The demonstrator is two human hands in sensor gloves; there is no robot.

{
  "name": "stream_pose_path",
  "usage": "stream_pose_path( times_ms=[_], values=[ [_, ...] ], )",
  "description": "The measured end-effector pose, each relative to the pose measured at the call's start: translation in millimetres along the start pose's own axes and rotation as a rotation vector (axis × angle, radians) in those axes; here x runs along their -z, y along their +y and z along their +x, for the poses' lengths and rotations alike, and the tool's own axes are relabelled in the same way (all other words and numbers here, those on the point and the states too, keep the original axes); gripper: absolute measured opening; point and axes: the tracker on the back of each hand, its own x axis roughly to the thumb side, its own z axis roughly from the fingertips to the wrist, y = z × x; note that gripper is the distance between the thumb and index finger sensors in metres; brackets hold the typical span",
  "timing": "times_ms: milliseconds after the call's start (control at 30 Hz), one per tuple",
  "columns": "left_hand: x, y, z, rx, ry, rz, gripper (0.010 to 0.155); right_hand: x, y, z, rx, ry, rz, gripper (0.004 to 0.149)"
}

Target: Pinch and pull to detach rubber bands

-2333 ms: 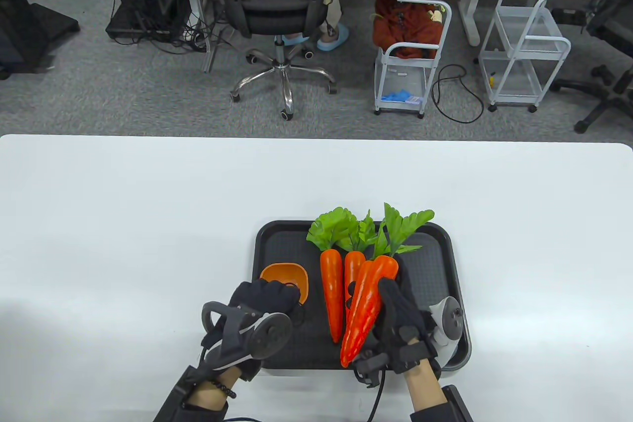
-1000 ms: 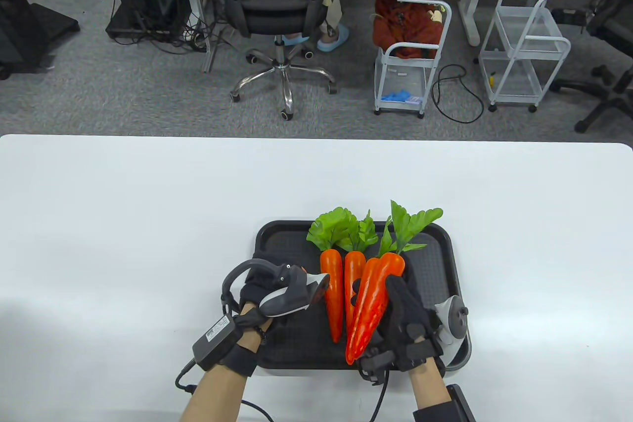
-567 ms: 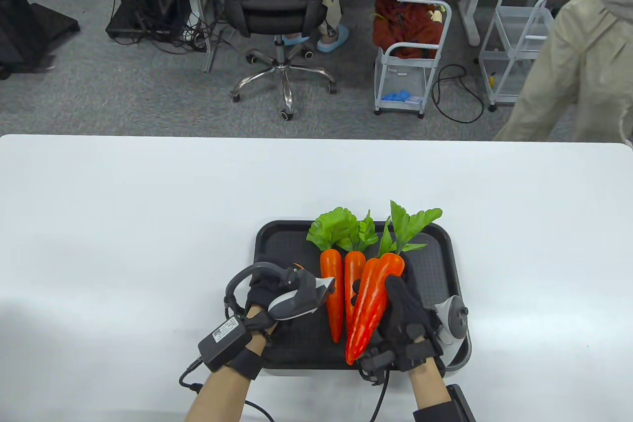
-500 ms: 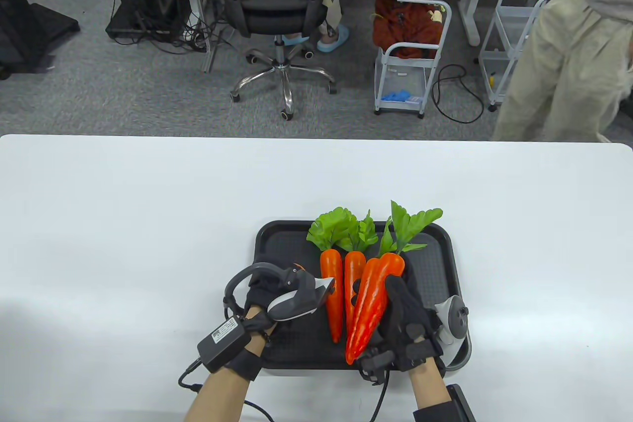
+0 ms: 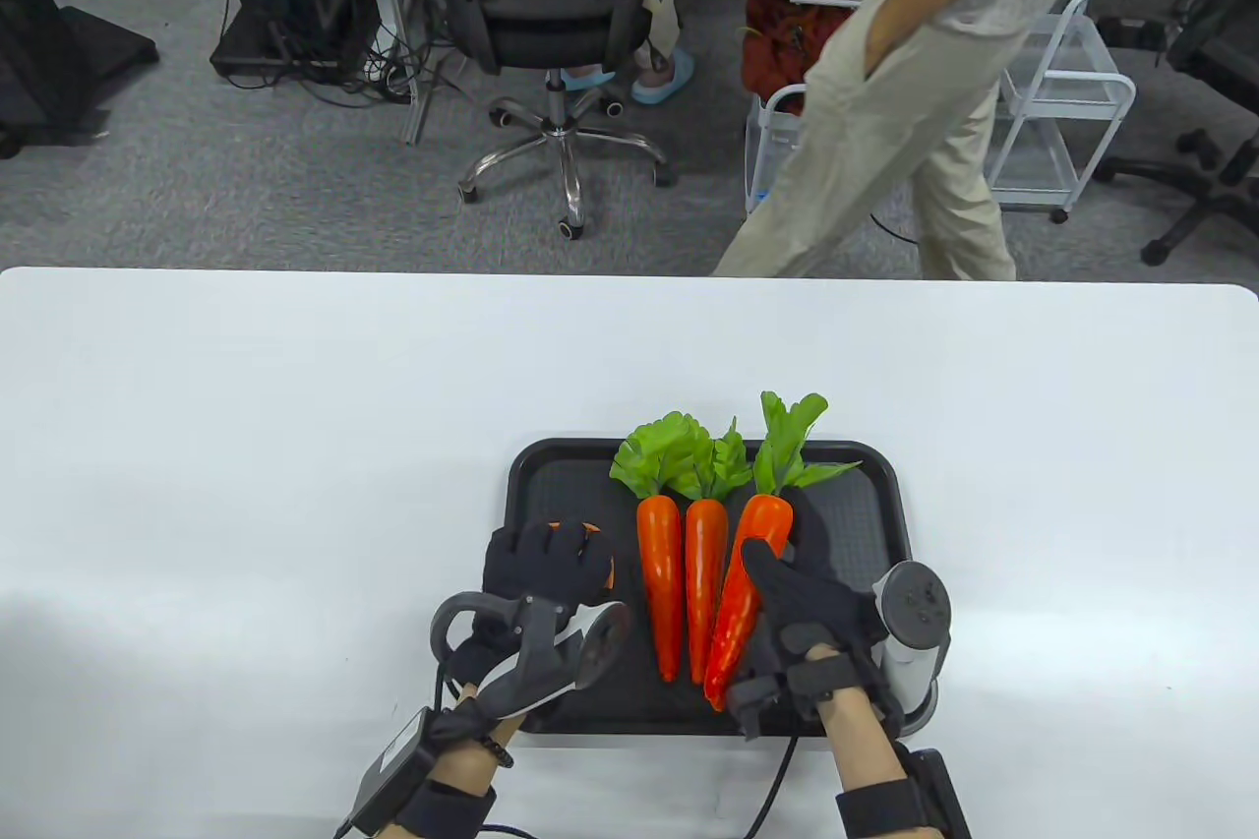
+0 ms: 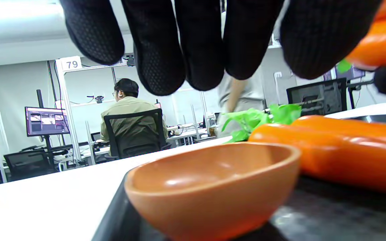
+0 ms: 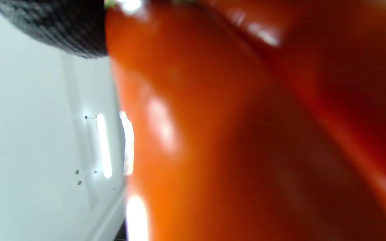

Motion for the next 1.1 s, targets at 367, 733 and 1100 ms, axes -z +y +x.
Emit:
stream_pose_path(
  times_ms=[367, 733, 1100],
  values=[
    [-15.9, 7.0, 2.2, -0.115, -0.010, 0.056, 0.059, 22.3, -13.5, 20.9, -0.433, 0.049, -0.041, 0.086],
    [-19.3, 9.2, -1.1, -0.181, -0.004, 0.069, 0.059, 43.0, -13.8, 24.7, -0.879, 0.197, -0.075, 0.085],
    [-22.6, 10.9, -5.3, -0.213, 0.010, 0.068, 0.058, 61.2, -1.1, 11.2, -1.194, 0.388, -0.084, 0.085]
  ],
)
